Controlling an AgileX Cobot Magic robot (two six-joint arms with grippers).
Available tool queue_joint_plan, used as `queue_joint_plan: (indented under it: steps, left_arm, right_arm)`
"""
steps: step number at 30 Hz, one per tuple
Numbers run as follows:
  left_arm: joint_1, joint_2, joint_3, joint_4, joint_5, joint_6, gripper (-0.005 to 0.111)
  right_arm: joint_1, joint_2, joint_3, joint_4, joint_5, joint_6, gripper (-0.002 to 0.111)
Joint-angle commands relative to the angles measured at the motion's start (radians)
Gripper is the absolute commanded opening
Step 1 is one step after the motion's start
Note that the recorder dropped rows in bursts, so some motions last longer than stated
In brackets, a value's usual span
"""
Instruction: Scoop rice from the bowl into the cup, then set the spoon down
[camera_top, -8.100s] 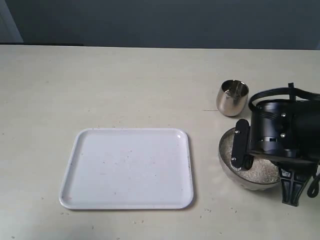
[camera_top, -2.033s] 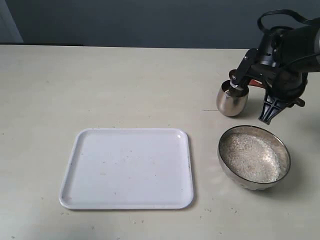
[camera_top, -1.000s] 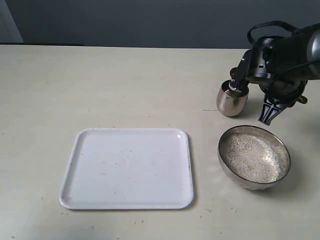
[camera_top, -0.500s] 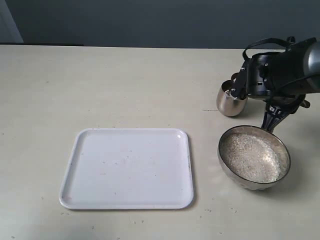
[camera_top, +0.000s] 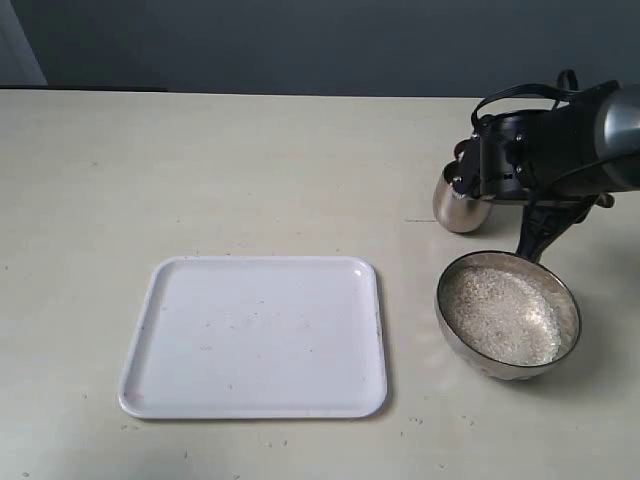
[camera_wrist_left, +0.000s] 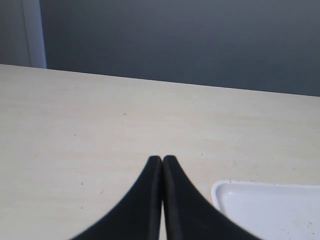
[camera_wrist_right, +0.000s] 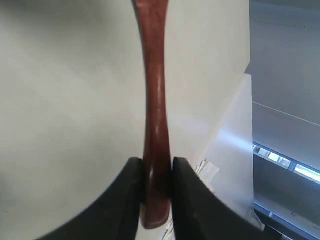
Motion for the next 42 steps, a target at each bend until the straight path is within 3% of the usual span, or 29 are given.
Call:
queue_joint_plan:
  steps: [1,20,25,42]
  left_arm:
    - [-0.006,-0.005,-0.002,0.003,-0.013,-0.003,0.001]
    - [-0.006,-0.005,-0.002,0.003,-0.013,-0.003,0.001]
    - [-0.006,-0.005,-0.002,0.003,-0.013,-0.003,0.001]
    - [-0.006,-0.005,-0.002,0.003,-0.013,-0.003,0.001]
  right_arm:
    - [-0.001,-0.001,0.003,-0.014,0.018,0.009,-0.001]
    - [-0.001,-0.001,0.003,-0.027,0.035,0.038,-0.001]
    - [0.028,-0.001,0.065,-0.144,0.041,0.125,-0.001]
    - [0.027,-0.001,0.072,-0.186,0.060,0.147,-0.001]
